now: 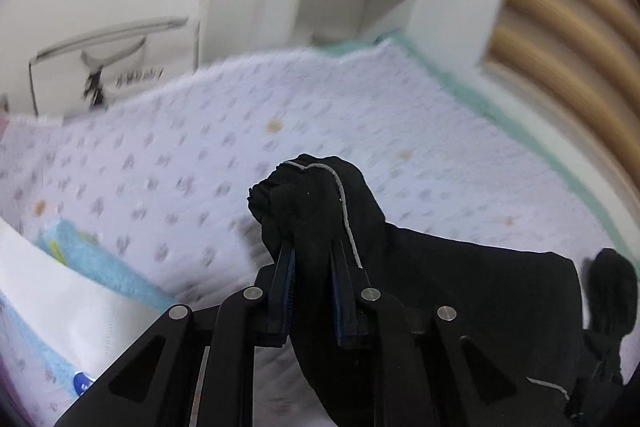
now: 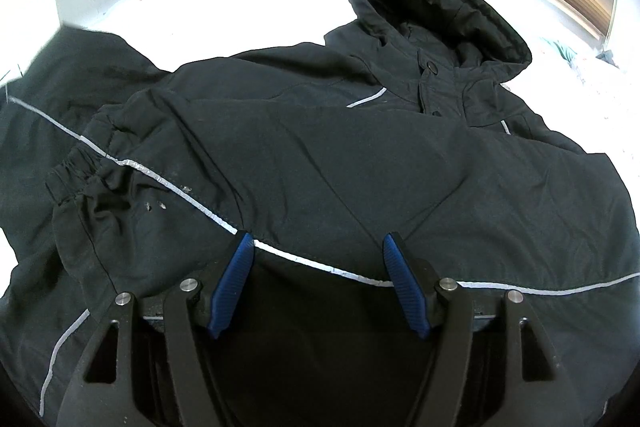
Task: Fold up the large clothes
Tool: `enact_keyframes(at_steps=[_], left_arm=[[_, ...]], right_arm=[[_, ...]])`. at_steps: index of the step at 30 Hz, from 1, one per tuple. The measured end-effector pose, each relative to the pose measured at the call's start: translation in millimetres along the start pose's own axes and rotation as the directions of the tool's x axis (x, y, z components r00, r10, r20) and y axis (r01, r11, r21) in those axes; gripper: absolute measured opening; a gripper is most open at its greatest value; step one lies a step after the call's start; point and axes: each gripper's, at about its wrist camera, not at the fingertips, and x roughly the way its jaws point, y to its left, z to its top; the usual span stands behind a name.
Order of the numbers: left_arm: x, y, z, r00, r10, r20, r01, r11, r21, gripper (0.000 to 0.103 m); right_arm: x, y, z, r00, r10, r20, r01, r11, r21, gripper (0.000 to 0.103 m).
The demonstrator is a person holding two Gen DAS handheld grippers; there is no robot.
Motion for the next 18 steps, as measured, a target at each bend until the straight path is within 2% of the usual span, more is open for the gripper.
enact_keyframes(at_steps=[2,4,8,12,13,15,18], left_arm=[[27,10,-16,0.995,0.024,-0.1,-0.024,1.0,0.001,0.016],[35,13,-25,0.994,0.03,-0.104,-0.031,1.0,-0.002,0.017],[24,8,-26,0.999,0.004,-0.046,-0.004,1.0,0.009,0.016],[3,0,-16,0.994,-0.089,0.06,0.087,0.996,0.034,0.015],[-16,-9,-15,0.986,-0.132,0.103,0.126,0.99,0.065,0.015],[-39,-24,-9,0.97,-0.2,0.142,0.185,0.976,0.112,0.015],[-87,-62,-11,0.915,-0.371,0.156,0.337,0.918,0.208,0.015]], right_arm=[[0,0,0,1.0,0.001,0.0,-0.001,1.0,0.001,0.071],[0,1,1,1.0,0.0,0.0,0.0,1.0,0.001,0.071],[0,1,1,1.0,0.001,0.001,-0.001,1.0,0.001,0.072],[1,0,1,1.0,0.001,0.001,-0.001,1.0,0.002,0.072],[0,0,0,1.0,0.001,0.001,-0.001,1.0,0.002,0.072],[0,0,0,1.0,0.004,0.001,-0.004,1.0,0.003,0.072],[-2,-1,0,1.0,0.006,0.007,-0.006,1.0,0.007,0.072]])
